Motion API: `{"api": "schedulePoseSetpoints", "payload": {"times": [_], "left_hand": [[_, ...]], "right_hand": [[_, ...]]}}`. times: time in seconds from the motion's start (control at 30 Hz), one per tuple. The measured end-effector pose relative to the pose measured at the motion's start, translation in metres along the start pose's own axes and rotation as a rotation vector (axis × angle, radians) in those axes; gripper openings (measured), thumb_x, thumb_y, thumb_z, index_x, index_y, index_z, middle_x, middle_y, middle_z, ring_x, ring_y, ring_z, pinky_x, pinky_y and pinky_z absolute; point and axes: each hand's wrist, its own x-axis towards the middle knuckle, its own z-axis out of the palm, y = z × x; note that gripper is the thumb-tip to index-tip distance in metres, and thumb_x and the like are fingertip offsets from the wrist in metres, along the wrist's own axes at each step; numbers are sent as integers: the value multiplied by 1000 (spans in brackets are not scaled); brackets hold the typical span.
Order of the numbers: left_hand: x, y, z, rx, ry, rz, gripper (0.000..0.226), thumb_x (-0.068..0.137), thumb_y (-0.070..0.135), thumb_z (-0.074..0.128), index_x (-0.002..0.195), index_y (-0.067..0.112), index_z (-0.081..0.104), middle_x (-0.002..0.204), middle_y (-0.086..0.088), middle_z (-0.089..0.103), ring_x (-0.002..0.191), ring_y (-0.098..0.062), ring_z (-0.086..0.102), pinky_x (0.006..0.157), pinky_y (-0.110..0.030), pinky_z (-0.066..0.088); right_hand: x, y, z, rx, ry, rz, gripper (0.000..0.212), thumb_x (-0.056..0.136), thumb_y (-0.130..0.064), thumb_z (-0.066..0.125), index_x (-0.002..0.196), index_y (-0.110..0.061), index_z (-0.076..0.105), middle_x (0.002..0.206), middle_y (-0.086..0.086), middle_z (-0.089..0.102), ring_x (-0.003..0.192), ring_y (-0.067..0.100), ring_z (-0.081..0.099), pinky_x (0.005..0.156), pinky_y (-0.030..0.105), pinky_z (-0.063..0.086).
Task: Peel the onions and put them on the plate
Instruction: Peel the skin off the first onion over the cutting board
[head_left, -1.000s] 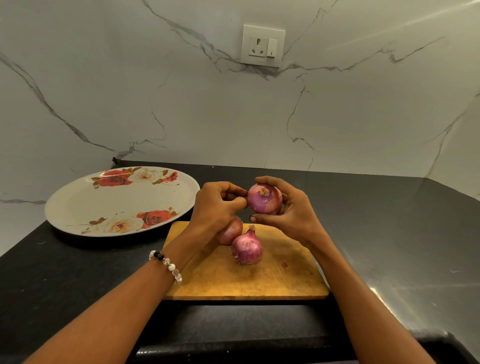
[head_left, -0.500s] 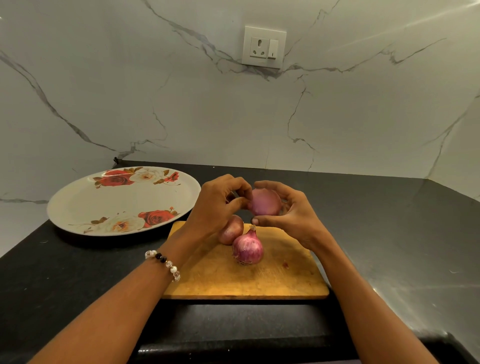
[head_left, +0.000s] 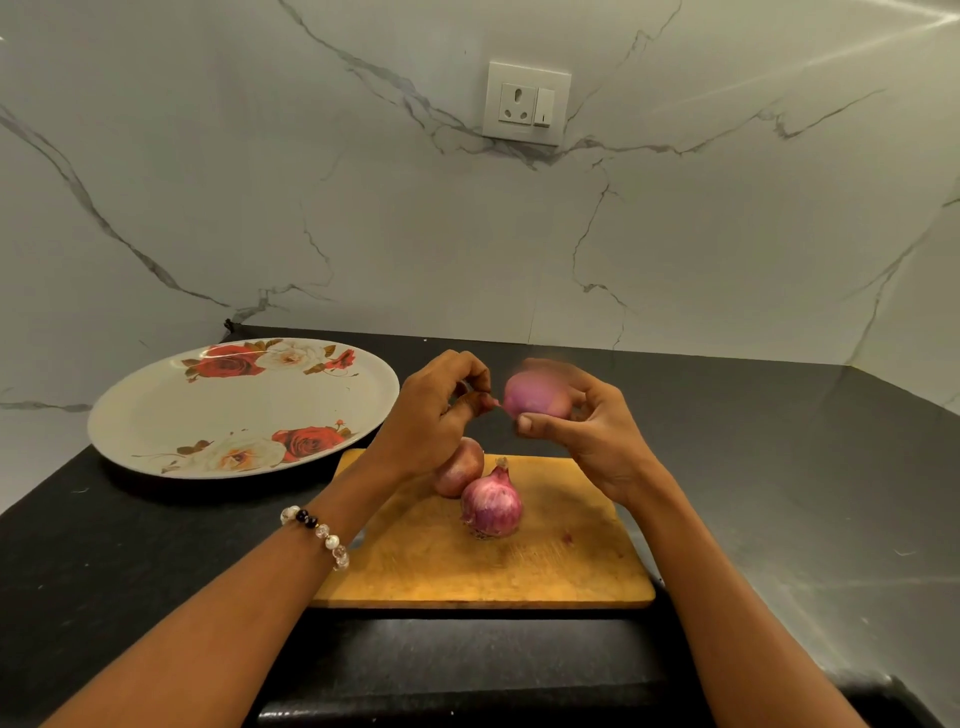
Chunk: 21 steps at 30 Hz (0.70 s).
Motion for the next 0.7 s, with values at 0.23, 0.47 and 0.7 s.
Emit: {"api": "schedulePoseSetpoints", "payload": {"times": [0.23, 0.47, 0.7], "left_hand": [[1, 3, -2, -123, 98, -145, 10, 87, 16, 65, 92, 19, 57, 82, 7, 62, 77, -16, 64, 70, -29, 58], [0, 5, -3, -138, 93, -152, 14, 83, 14, 70, 89, 22, 61, 81, 5, 64, 76, -12, 63, 67, -21, 55], [-2, 6, -2, -19, 104, -51, 14, 87, 12, 65, 99, 18, 69, 85, 3, 66, 74, -8, 60, 62, -10, 49]], "right_hand": [[2, -3, -3, 247, 49, 63, 59, 63, -13, 82, 119, -8, 65, 118, 12, 62, 100, 28, 68, 78, 37, 62], [5, -3, -1, 314, 80, 121, 92, 45, -65, 89, 109, -3, 69, 100, 19, 72, 78, 24, 71, 60, 29, 60], [3, -5, -1, 278, 102, 190, 101, 41, -78, 81, 107, -3, 66, 91, 22, 72, 61, 22, 64, 54, 29, 56]]}}
